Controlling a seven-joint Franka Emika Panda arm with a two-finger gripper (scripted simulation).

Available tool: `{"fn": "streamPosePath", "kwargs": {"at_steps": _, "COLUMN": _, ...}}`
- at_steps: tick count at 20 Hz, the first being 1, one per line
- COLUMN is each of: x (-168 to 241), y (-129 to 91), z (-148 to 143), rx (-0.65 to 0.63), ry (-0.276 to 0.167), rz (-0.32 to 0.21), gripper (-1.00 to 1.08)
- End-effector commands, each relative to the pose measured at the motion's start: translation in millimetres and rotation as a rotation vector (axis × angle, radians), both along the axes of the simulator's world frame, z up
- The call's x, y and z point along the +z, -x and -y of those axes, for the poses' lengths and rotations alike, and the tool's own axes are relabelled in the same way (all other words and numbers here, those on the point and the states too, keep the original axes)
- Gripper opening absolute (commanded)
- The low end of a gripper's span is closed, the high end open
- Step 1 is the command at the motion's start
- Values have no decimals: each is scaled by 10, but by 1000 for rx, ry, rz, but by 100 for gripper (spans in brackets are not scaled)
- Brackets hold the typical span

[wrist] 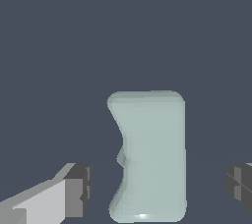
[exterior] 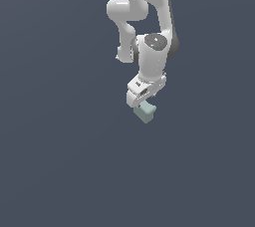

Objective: Pick up the object and move it to a goal position.

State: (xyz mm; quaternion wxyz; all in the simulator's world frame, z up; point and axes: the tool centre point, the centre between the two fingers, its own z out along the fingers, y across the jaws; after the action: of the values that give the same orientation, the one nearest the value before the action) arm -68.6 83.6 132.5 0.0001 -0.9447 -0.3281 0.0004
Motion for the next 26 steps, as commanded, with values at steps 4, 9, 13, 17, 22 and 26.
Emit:
{"fn": "streamPosePath", "kwargs": {"at_steps": 4, "x": -8, "y": 14, "z": -17, "rx": 11, "ry": 0, "rz": 0, "gripper": 100}}
{"fn": "streamPosePath", "kwargs": {"at_steps": 9, "x": -121, "y": 19, "z": -19, "rx": 13, "ry": 0, "rz": 0, "gripper": 100}}
{"fn": "streamPosePath", "kwargs": {"at_steps": 13, "x": -318, "y": 29, "z": -22, "rx": 16, "ry": -1, "rz": 0, "gripper": 100}}
{"fn": "streamPosePath", "kwargs": {"at_steps": 17, "x": -463, "y": 29, "z": -22, "rx": 17, "ry": -1, "rz": 1, "gripper": 100}}
{"fn": "streamPosePath", "kwargs": {"at_steps": 22, "x": -507, "y": 24, "z": -23, "rx": 18, "ry": 0, "rz": 1, "gripper": -100}}
{"fn": "streamPosePath", "kwargs": {"at_steps": 26, "x": -507, "y": 24, "z": -23, "rx": 18, "ry": 0, "rz": 1, "gripper": -100}}
